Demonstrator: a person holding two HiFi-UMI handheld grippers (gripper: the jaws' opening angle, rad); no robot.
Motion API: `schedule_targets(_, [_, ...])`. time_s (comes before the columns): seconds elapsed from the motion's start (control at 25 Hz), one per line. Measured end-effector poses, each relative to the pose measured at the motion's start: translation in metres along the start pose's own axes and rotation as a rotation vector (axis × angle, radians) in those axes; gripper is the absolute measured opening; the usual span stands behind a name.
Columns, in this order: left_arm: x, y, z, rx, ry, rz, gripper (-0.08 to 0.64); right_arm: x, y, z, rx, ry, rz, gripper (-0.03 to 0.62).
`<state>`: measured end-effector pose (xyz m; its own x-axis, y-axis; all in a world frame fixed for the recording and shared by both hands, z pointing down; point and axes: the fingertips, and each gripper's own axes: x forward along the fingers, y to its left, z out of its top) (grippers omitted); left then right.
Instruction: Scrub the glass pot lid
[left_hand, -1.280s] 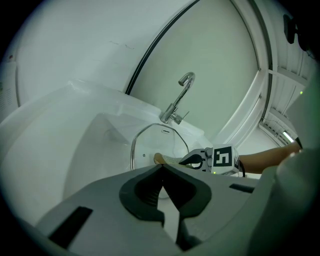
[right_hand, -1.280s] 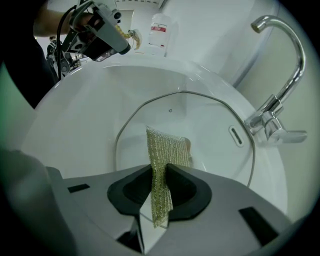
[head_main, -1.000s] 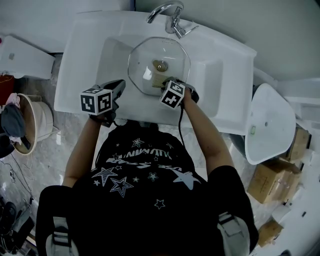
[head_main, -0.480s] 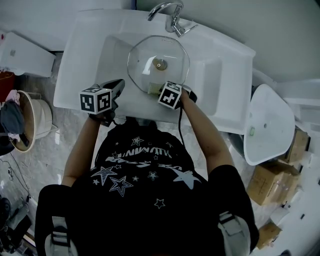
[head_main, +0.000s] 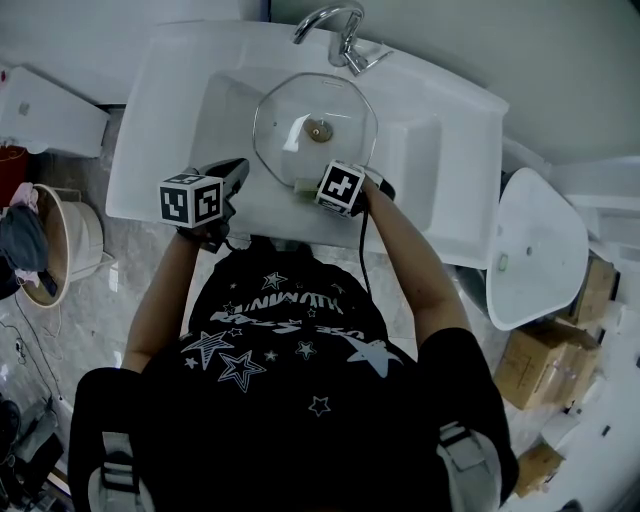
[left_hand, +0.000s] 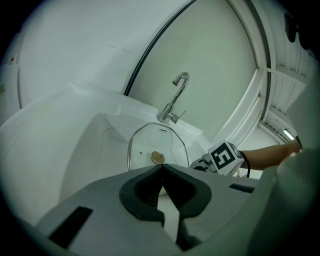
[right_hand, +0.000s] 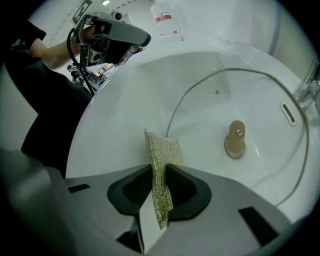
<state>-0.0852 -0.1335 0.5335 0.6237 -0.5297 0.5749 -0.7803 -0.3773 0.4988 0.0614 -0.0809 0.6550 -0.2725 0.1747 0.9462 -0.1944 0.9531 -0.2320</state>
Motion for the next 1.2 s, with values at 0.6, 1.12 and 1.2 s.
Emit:
schedule_targets(0.6, [0.013, 0.013, 0.019, -0.009, -0.007, -0.017, 0.008, -0.076, -0.079, 0.043, -0.103, -0.160, -0.355, 0.067])
schedule_targets(1.12, [0.023, 0.031, 0.030, -0.042, -0.001, -0.012, 0.008, -0.118, -0.149, 0.089, -0.405, -0.153, -0.749, 0.066])
schedule_targets(1.2, [0.022, 0.034, 0.030, -0.051, -0.002, -0.006, 0.008, -0.115, -0.154, 0.092, -0.420, -0.148, -0.759, 0.065])
